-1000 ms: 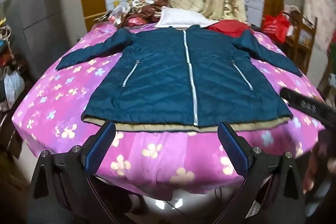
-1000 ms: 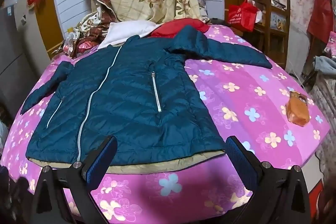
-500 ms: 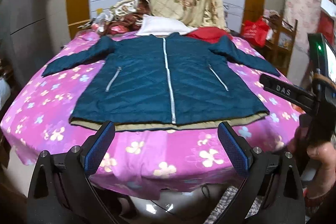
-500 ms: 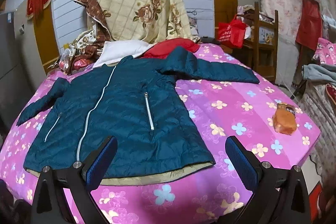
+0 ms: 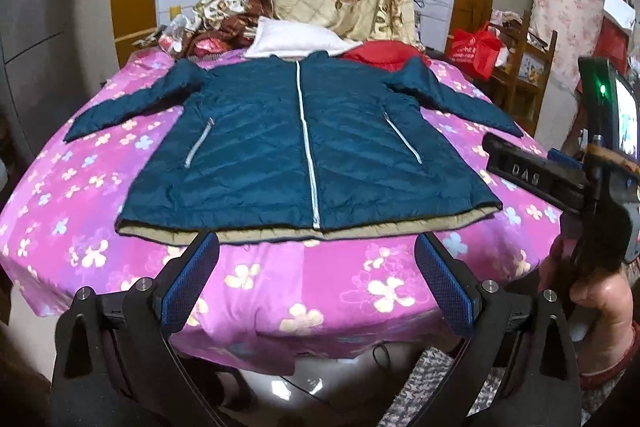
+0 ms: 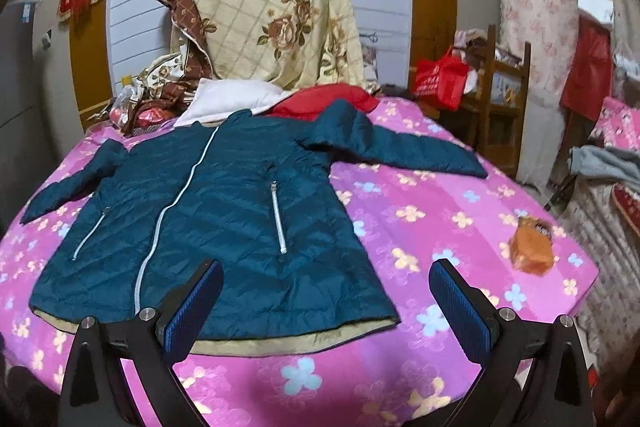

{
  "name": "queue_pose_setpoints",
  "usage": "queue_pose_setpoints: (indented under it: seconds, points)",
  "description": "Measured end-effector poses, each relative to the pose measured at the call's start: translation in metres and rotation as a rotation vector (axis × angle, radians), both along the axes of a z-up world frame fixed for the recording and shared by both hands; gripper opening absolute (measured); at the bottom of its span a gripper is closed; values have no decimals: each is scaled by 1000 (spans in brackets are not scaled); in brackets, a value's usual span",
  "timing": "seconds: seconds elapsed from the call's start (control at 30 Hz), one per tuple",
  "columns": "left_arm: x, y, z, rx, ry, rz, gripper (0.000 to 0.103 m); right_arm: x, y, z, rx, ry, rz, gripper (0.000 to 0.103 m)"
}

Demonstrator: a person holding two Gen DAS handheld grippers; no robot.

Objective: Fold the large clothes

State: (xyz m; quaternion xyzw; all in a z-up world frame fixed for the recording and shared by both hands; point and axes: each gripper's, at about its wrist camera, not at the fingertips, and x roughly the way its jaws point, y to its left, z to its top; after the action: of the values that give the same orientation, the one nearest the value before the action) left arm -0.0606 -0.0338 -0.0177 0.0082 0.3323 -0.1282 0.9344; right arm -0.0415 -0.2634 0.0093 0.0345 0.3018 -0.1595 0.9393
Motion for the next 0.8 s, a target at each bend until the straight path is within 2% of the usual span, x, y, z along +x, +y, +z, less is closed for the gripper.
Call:
queue_pose_setpoints:
  seconds: [0.13, 0.27, 0.4, 0.53, 0.67, 0.8]
  points:
    - [8, 7, 6, 39, -5, 62, 98, 0, -2, 1, 5, -6, 1, 102]
    - [17, 25, 9, 39, 3, 147, 98, 4, -2, -3, 65, 41, 36, 102]
    - [21, 40, 11, 77, -21, 221, 98, 7, 7, -9, 72, 82, 79, 102]
    - [32, 59, 8, 69, 8, 242, 98, 8, 20, -12, 61, 100, 125, 101]
    - [35, 57, 7, 86, 20, 245, 98, 5, 33, -10, 5, 90, 151, 100]
    - [37, 53, 5, 102, 27, 237, 98, 5, 38, -11, -8, 91, 164, 100]
